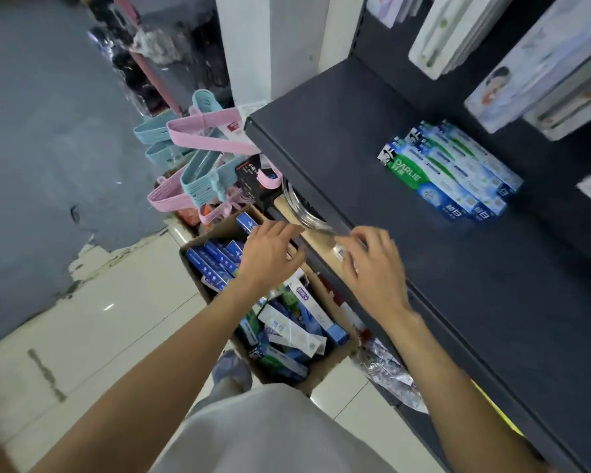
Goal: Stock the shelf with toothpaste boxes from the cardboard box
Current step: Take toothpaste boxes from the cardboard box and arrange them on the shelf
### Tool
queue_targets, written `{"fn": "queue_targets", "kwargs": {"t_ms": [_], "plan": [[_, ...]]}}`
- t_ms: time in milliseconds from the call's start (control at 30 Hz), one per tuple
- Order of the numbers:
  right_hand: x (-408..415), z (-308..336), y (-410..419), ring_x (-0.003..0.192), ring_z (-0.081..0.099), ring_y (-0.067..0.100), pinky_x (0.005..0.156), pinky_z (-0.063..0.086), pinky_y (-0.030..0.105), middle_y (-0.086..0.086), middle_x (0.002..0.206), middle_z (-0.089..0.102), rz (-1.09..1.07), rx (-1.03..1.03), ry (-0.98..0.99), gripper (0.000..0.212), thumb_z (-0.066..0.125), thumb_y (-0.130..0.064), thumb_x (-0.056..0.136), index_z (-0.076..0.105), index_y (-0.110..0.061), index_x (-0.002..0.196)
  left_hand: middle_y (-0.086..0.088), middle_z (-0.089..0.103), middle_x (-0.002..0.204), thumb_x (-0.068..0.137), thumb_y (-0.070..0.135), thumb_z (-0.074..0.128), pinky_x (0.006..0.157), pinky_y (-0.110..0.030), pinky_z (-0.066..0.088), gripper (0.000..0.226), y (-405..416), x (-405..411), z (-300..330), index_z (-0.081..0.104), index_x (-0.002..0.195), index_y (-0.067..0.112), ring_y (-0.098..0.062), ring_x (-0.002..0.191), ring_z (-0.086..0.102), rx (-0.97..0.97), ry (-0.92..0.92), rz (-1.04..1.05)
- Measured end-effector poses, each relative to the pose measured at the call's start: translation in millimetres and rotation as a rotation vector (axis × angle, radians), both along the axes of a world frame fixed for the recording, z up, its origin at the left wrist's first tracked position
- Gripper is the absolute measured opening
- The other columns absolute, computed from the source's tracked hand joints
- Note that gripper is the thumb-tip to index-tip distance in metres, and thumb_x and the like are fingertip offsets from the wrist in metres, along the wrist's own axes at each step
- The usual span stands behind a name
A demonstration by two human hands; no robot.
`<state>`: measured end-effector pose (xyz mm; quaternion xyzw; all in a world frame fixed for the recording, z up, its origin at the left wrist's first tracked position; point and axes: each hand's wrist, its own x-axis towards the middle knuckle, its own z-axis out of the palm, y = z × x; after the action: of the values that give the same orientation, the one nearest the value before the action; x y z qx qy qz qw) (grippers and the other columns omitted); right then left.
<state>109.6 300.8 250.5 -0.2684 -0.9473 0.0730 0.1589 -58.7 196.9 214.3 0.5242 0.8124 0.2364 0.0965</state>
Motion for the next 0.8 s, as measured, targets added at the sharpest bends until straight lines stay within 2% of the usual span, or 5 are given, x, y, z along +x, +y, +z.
{"fn": "queue_targets", "kwargs": {"t_ms": [100,233,300,600,800], "plan": [[-5.1,-43.7,-49.6,0.08,0.062,0.019,0.067,0.051,0.03,0.0,0.09,0.066,0.152,-0.246,-0.153,0.023,0.054,-0.013,0.086,0.067,-0.019,0.105,-0.003,0.064,0.087,0.083,0.039,0.044,0.074,-0.04,0.05,0.04,-54.6,-15.2,-40.6,0.066,0.105,0.013,-0.028,0.084,0.056,-0.149,-0.08,0.042],[-8.2,-124.9,-82.8,0.101,0.06,0.023,0.074,0.051,0.036,0.002,0.115,0.061,0.199,-0.658,-0.648,0.033,0.048,-0.019,0.094,0.053,-0.022,0.127,-0.006,0.06,0.11,0.087,0.022,0.057,0.087,-0.038,0.046,0.034,-116.2,-23.8,-92.6,0.06,0.12,0.015,-0.029,0.106,0.052,-0.453,-0.233,0.098],[-3.5,-169.5,-98.8,0.104,0.058,0.025,0.077,0.05,0.036,0.004,0.12,0.058,0.148,-0.78,-0.782,0.035,0.049,-0.021,0.095,0.049,-0.02,0.13,-0.006,0.057,0.119,0.088,0.02,0.056,0.089,-0.035,0.045,0.037,-135.6,-25.2,-121.2,0.057,0.125,0.016,-0.027,0.115,0.049,-0.59,-0.307,0.092],[2.4,-310.6,-134.1,0.119,0.046,0.027,0.095,0.042,0.038,0.006,0.127,0.052,0.058,-0.921,-0.925,0.058,0.067,-0.028,0.085,0.04,-0.018,0.136,-0.006,0.05,0.134,0.09,0.042,0.049,0.102,-0.035,0.031,0.054,-134.4,-35.5,-238.9,0.04,0.138,0.02,-0.027,0.127,0.042,-0.923,-0.194,-0.009],[-2.9,-352.7,-151.6,0.12,0.049,0.029,0.098,0.04,0.037,0.008,0.132,0.053,0.06,-0.943,-0.942,0.057,0.067,-0.031,0.085,0.042,-0.015,0.134,-0.014,0.048,0.134,0.097,0.046,0.039,0.094,-0.04,0.042,0.062,-105.8,-26.5,-280.0,0.026,0.143,0.007,-0.031,0.123,0.046,-1.017,-0.266,0.093]]}}
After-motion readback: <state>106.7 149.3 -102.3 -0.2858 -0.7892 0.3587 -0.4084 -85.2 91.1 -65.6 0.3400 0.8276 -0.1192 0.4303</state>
